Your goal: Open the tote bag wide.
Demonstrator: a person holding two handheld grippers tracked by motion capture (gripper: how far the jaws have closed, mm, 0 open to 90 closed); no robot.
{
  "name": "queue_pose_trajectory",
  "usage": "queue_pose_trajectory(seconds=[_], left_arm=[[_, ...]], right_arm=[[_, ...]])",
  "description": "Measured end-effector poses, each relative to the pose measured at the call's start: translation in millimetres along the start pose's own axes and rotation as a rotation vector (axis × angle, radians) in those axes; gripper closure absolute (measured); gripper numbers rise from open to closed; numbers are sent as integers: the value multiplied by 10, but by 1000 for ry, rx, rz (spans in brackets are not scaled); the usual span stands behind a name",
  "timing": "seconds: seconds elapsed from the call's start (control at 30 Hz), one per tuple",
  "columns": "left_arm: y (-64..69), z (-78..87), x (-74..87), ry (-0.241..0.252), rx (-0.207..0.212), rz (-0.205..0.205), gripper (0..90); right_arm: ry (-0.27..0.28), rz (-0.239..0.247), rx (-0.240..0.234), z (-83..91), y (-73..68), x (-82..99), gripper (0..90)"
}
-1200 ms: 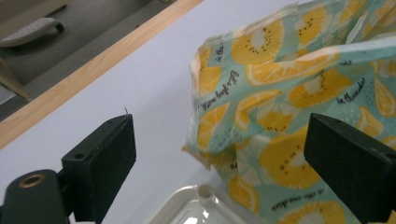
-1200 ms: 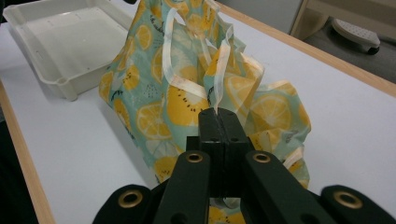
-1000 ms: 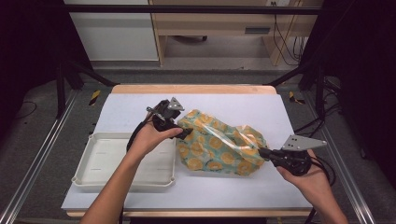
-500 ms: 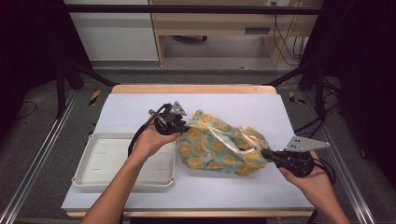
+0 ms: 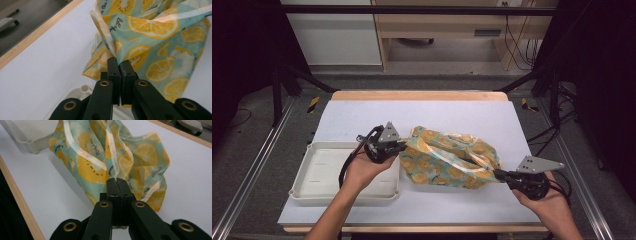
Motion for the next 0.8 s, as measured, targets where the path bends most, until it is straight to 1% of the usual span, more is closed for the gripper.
queue_pose_trajectory(seconds=[0.07,0.1,0.2,0.27,0.3,0.37,0.4,0.43,0.47,0.5,0.53,0.6,0.63,0.67,0.7,0.73,0.77,0.8], left_arm=[[84,29,73,-1,-14,-17,884],[147,37,134,-3,-21,-29,884],[265,32,269,-1,-26,-29,884],[337,-13,374,-12,-54,-39,884],[371,-39,414,-10,-57,-41,883],[391,-57,440,-7,-62,-41,881],[435,-103,510,-30,-76,-67,879],[433,-103,529,-39,-97,-81,881],[428,-95,538,-35,-100,-72,883],[435,-89,542,-21,-79,-54,883],[439,-81,547,-14,-71,-46,883],[435,-73,562,-14,-71,-47,881],[444,-78,567,-10,-67,-40,881],[462,-81,573,-6,-60,-36,880],[462,-81,573,-6,-60,-36,880],[468,-83,576,-8,-63,-41,880],[473,-86,575,-3,-63,-36,877],[465,-81,586,1,-66,-36,877]], right_arm=[[-12,-2,-3,-19,-44,66,900],[-17,-2,-2,-29,-57,93,900],[-49,7,0,-74,-110,210,900],[-78,11,8,-122,-117,307,900],[-91,6,12,-143,-113,349,900],[-97,-2,13,-161,-109,380,900],[-111,2,23,-189,-111,430,900],[-121,5,29,-197,-112,447,900],[-133,10,37,-209,-111,470,900],[-142,15,42,-218,-115,492,900],[-150,18,41,-224,-121,515,900],[-153,10,31,-235,-139,544,900],[-153,10,31,-235,-139,544,900],[-141,12,31,-241,-145,535,898],[-141,12,31,-241,-145,535,898],[-133,15,28,-239,-147,522,881],[-113,10,17,-232,-164,478,788],[-106,11,17,-226,-177,449,737]])
Point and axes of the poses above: each handheld gripper's, and its own axes: z roughly backward along the jaws, x roughly out of its underside, y roughly to its right, the point moved 8 cm from there along -z, roughly forward along the jaws, and after that the axes turned 11 degrees about -y, right-handed, at the moved point
